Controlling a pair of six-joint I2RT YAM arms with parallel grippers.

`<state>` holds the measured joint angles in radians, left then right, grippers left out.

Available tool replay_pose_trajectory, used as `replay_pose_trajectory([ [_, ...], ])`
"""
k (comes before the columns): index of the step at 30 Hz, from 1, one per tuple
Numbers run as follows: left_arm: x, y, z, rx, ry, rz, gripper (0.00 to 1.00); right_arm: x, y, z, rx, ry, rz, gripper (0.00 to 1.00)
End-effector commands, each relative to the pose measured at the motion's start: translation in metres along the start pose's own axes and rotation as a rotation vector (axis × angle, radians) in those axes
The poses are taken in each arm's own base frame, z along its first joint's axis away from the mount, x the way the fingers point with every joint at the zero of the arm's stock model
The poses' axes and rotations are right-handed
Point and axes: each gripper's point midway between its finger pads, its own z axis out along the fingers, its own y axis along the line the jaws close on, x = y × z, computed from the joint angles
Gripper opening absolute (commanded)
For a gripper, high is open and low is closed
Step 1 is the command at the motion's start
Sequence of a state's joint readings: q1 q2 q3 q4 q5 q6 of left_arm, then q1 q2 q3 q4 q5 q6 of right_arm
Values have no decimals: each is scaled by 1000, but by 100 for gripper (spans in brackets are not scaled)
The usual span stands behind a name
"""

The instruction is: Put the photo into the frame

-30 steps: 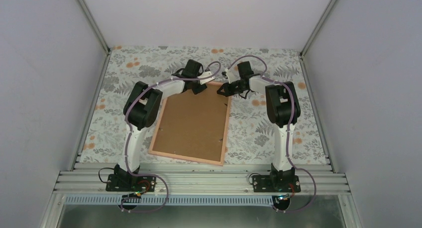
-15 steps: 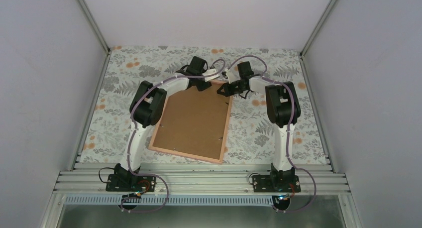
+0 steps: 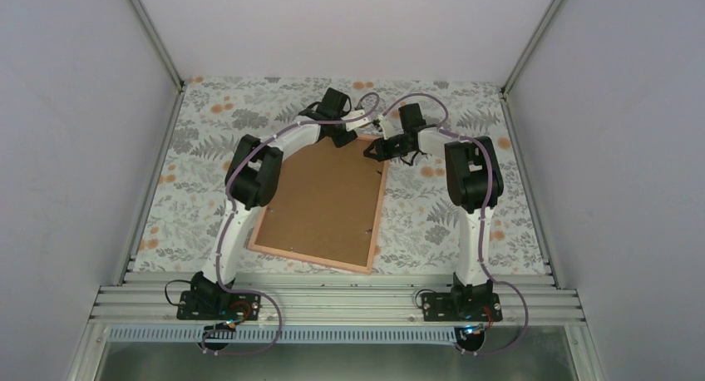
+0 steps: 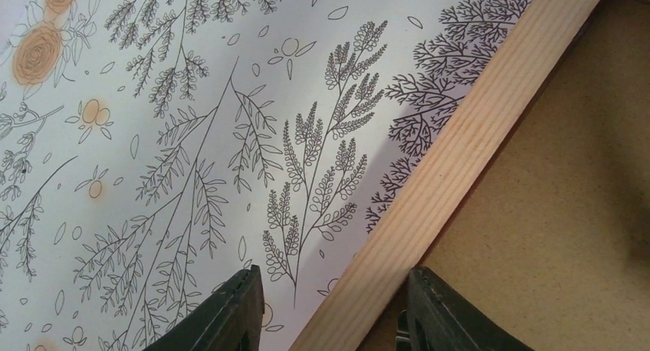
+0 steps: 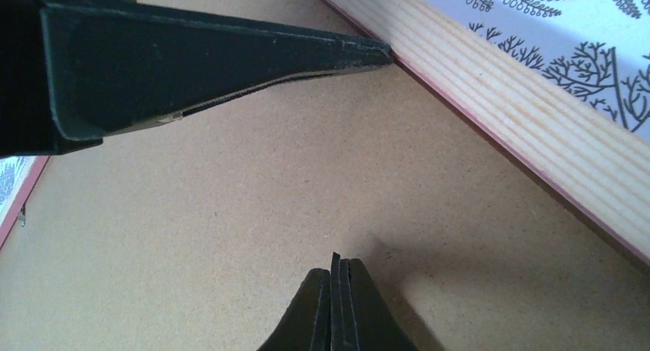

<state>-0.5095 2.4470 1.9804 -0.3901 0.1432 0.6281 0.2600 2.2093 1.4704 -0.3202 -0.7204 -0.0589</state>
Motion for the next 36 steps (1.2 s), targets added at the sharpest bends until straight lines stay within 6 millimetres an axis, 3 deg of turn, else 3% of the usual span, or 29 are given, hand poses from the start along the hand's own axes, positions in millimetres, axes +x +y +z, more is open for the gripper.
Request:
replay_pose_trajectory([
  [1,41,-5,14,-1,115,1,46,47,-18,8,71,134,85,4],
  [7,40,0,5,-12,108,0,42,47,-20,6,74,132,90,4],
  [15,42,11,-3,-23,102,-33,46,45,-22,4,81,129,87,4],
  [24,4,-3,-22,137,-21,-75,54,46,-21,5,74,129,93,4],
  [36,3,-13,-9,213,-9,-111,57,45,-21,5,71,126,90,4],
])
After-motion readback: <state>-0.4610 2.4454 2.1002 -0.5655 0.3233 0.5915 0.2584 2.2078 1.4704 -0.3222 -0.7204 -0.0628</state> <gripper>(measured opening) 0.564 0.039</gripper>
